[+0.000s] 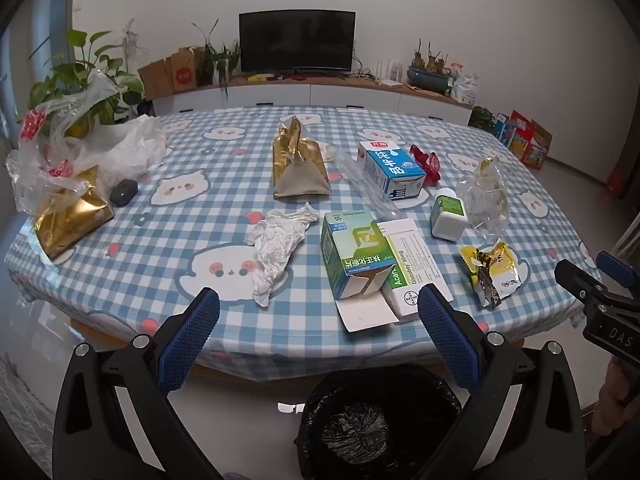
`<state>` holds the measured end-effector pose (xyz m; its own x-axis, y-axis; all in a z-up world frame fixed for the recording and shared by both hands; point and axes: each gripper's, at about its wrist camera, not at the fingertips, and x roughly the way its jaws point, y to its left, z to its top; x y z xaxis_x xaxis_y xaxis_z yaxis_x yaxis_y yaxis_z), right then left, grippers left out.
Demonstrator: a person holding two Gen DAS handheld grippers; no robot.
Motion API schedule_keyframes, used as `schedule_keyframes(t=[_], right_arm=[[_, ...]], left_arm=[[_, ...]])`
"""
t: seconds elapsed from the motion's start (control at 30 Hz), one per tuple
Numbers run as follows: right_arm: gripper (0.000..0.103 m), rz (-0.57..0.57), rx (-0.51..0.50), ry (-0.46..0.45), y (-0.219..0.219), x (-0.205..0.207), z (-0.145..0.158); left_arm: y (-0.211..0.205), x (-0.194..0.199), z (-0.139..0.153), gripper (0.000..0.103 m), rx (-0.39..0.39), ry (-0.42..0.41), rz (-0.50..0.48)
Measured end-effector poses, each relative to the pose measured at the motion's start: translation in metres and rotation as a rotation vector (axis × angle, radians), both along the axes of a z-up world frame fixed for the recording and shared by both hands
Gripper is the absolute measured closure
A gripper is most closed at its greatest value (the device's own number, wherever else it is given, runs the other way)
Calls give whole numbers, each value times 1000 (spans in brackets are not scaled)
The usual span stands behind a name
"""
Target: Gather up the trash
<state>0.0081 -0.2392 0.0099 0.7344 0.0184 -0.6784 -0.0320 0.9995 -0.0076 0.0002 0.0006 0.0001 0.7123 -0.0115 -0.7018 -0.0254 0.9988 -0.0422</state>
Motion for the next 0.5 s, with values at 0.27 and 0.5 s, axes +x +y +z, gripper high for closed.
schedule_keyframes(t=[0.27,0.5], right_arm=[[8,3,4,0,1,-1,2],[8,12,5,3,2,-2,2]], left_arm=[[-3,-1,2,6,11,-1,4],[-2,-1,1,6,12,9,2]])
